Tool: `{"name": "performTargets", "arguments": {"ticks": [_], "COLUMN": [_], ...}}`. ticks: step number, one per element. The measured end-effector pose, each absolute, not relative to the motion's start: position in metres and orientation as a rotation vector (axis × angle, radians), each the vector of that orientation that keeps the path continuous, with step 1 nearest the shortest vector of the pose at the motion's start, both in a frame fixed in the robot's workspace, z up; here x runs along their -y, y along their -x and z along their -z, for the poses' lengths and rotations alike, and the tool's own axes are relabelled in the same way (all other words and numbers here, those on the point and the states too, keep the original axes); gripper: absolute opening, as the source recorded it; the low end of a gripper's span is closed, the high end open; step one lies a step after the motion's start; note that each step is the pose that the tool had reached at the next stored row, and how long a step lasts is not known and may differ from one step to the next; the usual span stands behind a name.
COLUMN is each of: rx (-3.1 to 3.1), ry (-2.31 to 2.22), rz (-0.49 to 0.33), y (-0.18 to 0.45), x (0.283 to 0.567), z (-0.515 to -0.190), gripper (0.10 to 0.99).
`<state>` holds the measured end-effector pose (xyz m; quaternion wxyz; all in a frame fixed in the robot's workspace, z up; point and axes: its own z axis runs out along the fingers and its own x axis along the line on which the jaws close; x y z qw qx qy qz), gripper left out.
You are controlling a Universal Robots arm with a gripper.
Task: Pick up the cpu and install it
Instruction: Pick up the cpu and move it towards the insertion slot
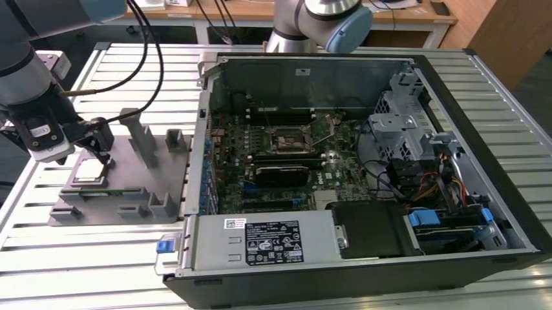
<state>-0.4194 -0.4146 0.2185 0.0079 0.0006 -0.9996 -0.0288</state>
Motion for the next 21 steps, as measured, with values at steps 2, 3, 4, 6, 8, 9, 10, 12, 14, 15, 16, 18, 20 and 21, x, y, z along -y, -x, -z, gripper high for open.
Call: {"name": "performTargets", "arguments": {"ticks": [2, 3, 4, 6, 8, 9, 10, 12, 14, 15, 16, 18, 20, 21], "rx": [3.125, 3.125, 3.125, 3.125, 3.124, 3.124, 3.125, 3.125, 3.125, 3.124, 3.125, 3.124, 3.124, 3.124], "ry": [-0.002, -0.002, -0.002, -0.002, -0.002, -0.002, -0.002, -0.002, -0.002, -0.002, -0.002, -0.002, -0.002, -0.002], "rz": [0.090, 0.090, 0.090, 0.090, 0.090, 0.090, 0.090, 0.090, 0.090, 0.090, 0.090, 0.090, 0.090, 0.090], "y": [0.420, 0.420, 0.420, 0.421, 0.422, 0.423, 0.423, 0.424, 0.424, 0.425, 0.425, 0.426, 0.426, 0.426], "x": [0.414, 0.413, 0.413, 0.412, 0.412, 0.411, 0.411, 0.411, 0.410, 0.409, 0.409, 0.408, 0.408, 0.407], "z": [-0.216, -0.215, -0.214, -0.212, -0.209, -0.208, -0.207, -0.204, -0.202, -0.201, -0.200, -0.197, -0.195, -0.193], "gripper": [0.761, 0.761, 0.761, 0.761, 0.761, 0.761, 0.761, 0.761, 0.761, 0.761, 0.761, 0.761, 0.761, 0.761]}}
